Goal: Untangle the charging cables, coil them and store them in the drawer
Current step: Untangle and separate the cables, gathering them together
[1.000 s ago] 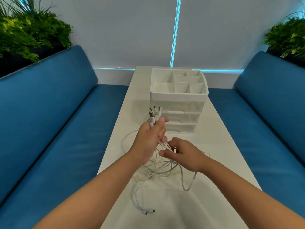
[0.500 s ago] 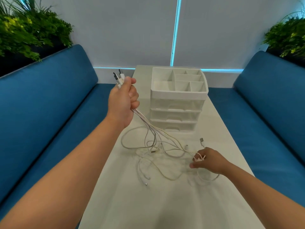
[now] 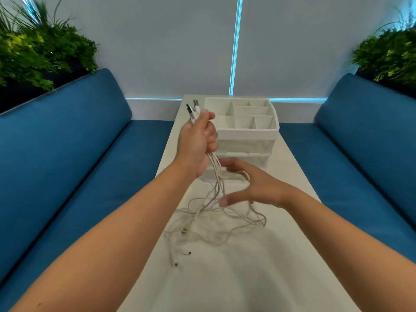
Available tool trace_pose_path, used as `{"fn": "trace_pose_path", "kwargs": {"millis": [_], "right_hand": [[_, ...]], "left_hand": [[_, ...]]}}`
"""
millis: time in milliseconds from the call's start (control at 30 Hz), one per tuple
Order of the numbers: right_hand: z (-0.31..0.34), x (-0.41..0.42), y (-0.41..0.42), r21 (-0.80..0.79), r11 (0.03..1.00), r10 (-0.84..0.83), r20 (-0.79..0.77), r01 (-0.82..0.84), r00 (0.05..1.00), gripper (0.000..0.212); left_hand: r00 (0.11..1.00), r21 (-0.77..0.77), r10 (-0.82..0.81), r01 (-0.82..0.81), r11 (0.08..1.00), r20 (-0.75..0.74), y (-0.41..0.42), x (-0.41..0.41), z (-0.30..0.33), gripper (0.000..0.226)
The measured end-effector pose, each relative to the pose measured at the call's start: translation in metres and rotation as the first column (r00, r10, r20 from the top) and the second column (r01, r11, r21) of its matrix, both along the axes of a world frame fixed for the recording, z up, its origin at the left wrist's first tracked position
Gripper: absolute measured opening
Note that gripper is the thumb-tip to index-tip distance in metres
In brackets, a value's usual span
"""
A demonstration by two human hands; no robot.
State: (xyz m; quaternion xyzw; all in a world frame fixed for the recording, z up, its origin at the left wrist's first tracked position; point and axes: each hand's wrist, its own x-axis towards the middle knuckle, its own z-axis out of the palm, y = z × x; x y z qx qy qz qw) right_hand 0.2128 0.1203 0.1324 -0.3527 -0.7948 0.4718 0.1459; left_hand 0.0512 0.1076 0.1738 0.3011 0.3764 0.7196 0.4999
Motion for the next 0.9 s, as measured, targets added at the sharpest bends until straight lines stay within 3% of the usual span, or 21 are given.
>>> {"fn": "trace_pose_path", "kwargs": {"millis": [200, 300, 367, 500, 600, 733, 767, 833, 900], "right_hand": [[0.001, -0.035, -0.009, -0.155, 0.988, -0.066, -0.246, 0.028, 0.967, 0.029], [-0.022, -0.024, -0.007, -0.182, 0.983, -0.085, -0.286, 0.033, 0.955, 0.018], [-0.038, -0.018, -0.004, -0.090, 0.994, -0.075, -0.182, 0.059, 0.980, 0.010], [-0.054, -0.007, 0.006, 0.084, 0.996, -0.023, 0.019, 0.022, 1.000, 0.014], [-0.053, 0.001, 0.015, 0.169, 0.983, 0.033, 0.211, -0.070, 0.977, 0.008], [-0.044, 0.005, 0.025, 0.294, 0.954, -0.058, 0.369, -0.058, 0.928, 0.010], [-0.041, 0.005, 0.025, 0.342, 0.940, -0.113, 0.332, -0.008, 0.937, 0.015], [-0.034, 0.005, 0.025, 0.388, 0.900, -0.258, 0.107, 0.199, 0.960, 0.021], [-0.027, 0.009, 0.025, 0.318, 0.885, -0.323, -0.106, 0.340, 0.941, 0.023]], "left_hand": [[0.994, 0.004, -0.052, 0.052, 0.999, 0.094, 0.000, -0.003, 0.015, 0.026], [0.993, 0.032, -0.015, 0.011, 0.999, 0.119, 0.003, -0.023, 0.037, 0.026], [0.996, 0.043, 0.029, -0.033, 0.999, 0.090, 0.005, -0.033, 0.047, 0.024], [0.995, 0.041, 0.087, -0.086, 0.995, -0.037, 0.009, -0.037, 0.056, 0.021], [0.988, 0.060, 0.126, -0.121, 0.991, -0.095, 0.012, -0.039, 0.066, 0.019], [0.965, 0.087, 0.188, -0.174, 0.981, -0.184, 0.013, -0.045, 0.075, 0.017], [0.960, 0.102, 0.202, -0.185, 0.977, -0.192, 0.013, -0.046, 0.078, 0.017], [0.954, 0.134, 0.225, -0.201, 0.970, -0.198, 0.013, -0.051, 0.083, 0.017], [0.952, 0.165, 0.246, -0.216, 0.962, -0.185, 0.012, -0.055, 0.092, 0.018]]}}
